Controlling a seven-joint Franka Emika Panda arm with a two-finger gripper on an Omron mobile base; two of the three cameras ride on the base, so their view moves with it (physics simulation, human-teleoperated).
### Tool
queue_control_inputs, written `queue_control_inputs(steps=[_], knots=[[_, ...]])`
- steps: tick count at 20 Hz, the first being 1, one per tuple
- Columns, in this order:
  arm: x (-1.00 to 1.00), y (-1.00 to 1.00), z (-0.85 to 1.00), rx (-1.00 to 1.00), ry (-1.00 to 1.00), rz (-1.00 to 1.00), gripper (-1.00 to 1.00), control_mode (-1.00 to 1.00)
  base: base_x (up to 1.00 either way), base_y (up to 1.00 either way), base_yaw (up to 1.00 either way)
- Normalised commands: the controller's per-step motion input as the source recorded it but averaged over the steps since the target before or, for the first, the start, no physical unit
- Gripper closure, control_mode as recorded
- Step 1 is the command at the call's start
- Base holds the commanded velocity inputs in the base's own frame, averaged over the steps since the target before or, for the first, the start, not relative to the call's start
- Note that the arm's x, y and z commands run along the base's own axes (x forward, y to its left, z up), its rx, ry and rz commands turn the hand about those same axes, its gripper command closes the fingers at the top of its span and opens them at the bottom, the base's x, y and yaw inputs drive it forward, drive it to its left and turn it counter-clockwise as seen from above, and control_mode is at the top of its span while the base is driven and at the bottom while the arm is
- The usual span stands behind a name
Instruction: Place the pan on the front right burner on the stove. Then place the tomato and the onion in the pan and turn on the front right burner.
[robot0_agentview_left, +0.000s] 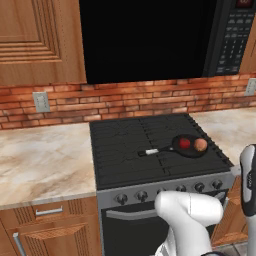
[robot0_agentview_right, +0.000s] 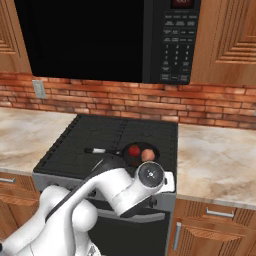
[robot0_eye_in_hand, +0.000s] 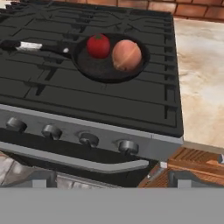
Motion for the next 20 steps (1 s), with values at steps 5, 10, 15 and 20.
queue_control_inputs(steps=[5,10,15,20], knots=[[-0.01,-0.2,-0.07,0.02,-0.14,0.03,-1.0,-1.0,0.0,0.0,0.0],[0.0,-0.23,-0.12,0.04,-0.11,0.05,-1.0,-1.0,0.0,0.0,0.0],[0.0,-0.24,-0.12,0.02,-0.13,0.09,-1.0,-1.0,0.0,0.0,0.0],[-0.04,-0.02,-0.32,0.0,-0.11,0.12,-1.0,-1.0,0.0,0.0,0.0]])
